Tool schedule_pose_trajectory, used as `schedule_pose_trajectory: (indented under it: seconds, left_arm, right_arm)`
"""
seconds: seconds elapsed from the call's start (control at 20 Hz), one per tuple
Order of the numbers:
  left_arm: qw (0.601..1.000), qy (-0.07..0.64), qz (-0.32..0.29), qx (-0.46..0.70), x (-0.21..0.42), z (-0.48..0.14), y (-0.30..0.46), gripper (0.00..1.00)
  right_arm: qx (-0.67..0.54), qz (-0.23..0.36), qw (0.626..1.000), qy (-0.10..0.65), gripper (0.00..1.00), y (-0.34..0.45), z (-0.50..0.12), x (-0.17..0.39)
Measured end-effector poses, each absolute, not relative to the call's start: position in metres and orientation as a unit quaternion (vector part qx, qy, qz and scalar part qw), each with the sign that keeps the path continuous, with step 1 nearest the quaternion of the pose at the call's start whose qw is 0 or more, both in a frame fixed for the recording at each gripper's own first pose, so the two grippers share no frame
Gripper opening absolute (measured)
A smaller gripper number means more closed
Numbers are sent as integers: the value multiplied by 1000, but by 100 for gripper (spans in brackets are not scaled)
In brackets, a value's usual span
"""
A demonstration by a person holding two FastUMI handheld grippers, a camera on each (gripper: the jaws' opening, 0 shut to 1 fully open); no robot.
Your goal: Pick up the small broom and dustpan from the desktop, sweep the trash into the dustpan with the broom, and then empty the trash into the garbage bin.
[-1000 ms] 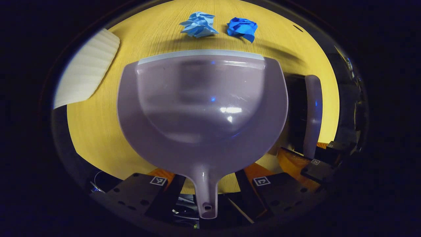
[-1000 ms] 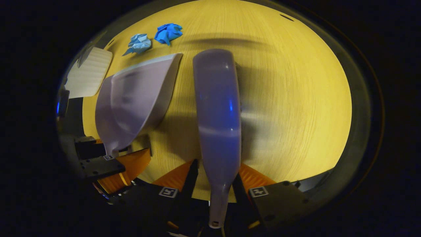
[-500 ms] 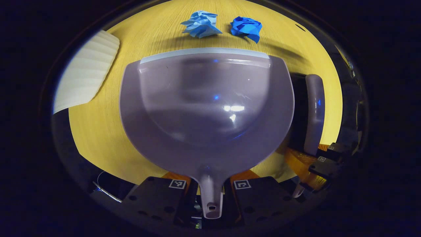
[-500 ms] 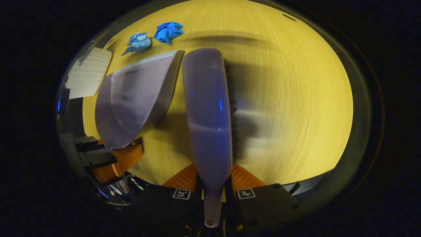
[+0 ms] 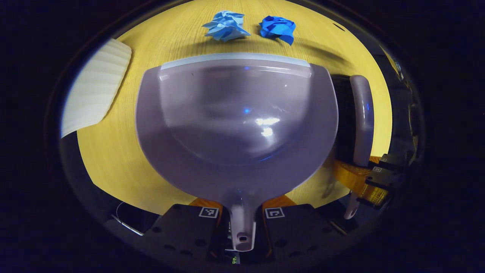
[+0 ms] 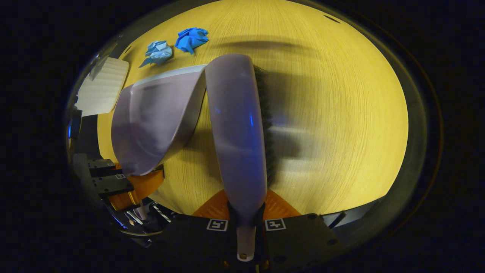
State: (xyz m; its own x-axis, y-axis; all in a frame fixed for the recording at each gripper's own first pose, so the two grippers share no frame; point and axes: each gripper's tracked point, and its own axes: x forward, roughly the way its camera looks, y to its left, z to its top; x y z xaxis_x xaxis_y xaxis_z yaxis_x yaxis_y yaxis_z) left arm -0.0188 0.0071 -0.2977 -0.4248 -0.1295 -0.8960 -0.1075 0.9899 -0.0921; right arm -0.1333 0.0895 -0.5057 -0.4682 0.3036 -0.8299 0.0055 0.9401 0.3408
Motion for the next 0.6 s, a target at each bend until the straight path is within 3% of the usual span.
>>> schedule_pose_trajectory:
  seconds: [0.2, 0.6]
  left_arm:
    - [546, 835, -39, -53, -23, -288, 24, 28]
    - [553, 829, -83, 25, -37, -284, 73, 28]
  right_arm:
    - [90, 149, 533, 828, 20, 74, -500, -100]
    - [-34, 197, 599, 775, 20, 50, -535, 39]
